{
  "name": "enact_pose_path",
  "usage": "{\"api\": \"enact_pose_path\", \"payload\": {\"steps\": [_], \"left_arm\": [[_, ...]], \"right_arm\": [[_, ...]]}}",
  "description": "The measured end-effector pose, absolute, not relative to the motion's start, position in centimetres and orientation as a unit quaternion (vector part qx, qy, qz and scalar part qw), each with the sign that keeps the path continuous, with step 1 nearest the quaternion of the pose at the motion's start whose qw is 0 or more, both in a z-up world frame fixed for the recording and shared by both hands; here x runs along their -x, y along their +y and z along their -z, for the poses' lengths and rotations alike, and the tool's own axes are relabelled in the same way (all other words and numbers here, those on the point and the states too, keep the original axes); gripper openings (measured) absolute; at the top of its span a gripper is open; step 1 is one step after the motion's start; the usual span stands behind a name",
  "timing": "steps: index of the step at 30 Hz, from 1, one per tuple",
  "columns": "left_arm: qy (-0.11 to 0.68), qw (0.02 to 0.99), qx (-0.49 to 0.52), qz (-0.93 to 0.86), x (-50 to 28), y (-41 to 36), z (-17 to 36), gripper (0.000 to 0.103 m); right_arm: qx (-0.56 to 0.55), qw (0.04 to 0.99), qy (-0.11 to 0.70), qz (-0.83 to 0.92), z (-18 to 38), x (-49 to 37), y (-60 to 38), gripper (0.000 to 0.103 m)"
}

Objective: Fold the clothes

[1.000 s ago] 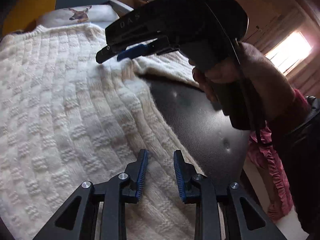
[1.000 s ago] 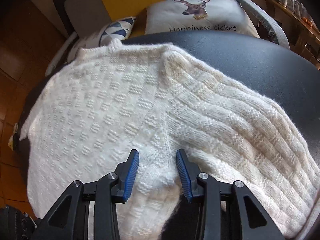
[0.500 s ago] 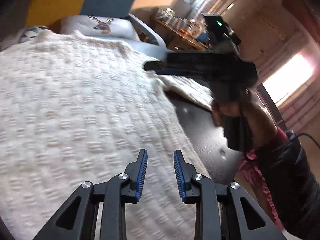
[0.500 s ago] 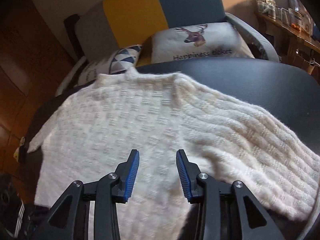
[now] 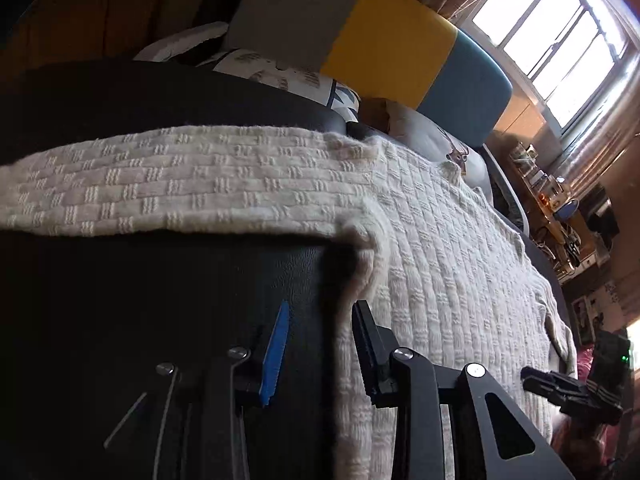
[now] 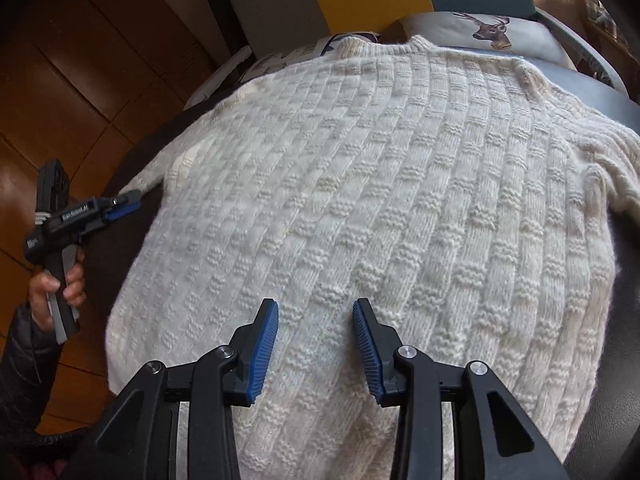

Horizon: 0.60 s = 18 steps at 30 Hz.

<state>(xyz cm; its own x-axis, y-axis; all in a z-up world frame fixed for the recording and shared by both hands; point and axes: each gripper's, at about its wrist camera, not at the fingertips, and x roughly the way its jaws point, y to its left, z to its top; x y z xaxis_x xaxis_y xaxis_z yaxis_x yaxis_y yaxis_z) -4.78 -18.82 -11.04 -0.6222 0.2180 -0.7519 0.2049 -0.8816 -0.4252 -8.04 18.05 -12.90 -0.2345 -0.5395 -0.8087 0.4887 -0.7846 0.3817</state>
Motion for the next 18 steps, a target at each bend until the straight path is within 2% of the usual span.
{"api": "enact_pose_path", "payload": {"steps": [6, 7, 8, 9, 12, 15, 16, 18], "left_arm": [[-0.219, 0.027, 0.464, -0.858, 8.7, -16.2, 12.4, 0.034], [-0.204, 0.020, 0.465, -0.861, 8.9, -15.6, 12.5, 0.029], [-0.192, 0.010, 0.469, -0.862, 9.0, -15.3, 12.7, 0.011], [-0.179, -0.002, 0.474, -0.862, 9.1, -15.1, 13.0, 0.009], [-0.176, -0.016, 0.471, -0.864, 8.4, -15.0, 13.1, 0.009], [-0.186, -0.023, 0.474, -0.861, 8.1, -15.3, 12.8, 0.011], [-0.193, -0.025, 0.467, -0.863, 7.9, -15.2, 12.2, 0.013], [-0.207, -0.029, 0.449, -0.869, 7.5, -14.9, 10.7, 0.024]], "right_arm": [[-0.532, 0.317, -0.034, 0.784, 13.3, 7.9, 18.6, 0.039], [-0.533, 0.318, -0.033, 0.784, 13.4, 7.9, 18.6, 0.039], [-0.533, 0.317, -0.024, 0.784, 13.4, 7.8, 18.5, 0.038], [-0.531, 0.314, -0.004, 0.787, 13.4, 7.5, 18.3, 0.036], [-0.521, 0.304, 0.034, 0.797, 13.4, 6.7, 18.3, 0.033], [-0.514, 0.306, 0.023, 0.801, 13.7, 6.7, 18.6, 0.033], [-0.515, 0.307, 0.007, 0.800, 13.6, 6.9, 18.9, 0.034], [-0.521, 0.307, -0.027, 0.796, 13.4, 7.2, 19.8, 0.034]]}}
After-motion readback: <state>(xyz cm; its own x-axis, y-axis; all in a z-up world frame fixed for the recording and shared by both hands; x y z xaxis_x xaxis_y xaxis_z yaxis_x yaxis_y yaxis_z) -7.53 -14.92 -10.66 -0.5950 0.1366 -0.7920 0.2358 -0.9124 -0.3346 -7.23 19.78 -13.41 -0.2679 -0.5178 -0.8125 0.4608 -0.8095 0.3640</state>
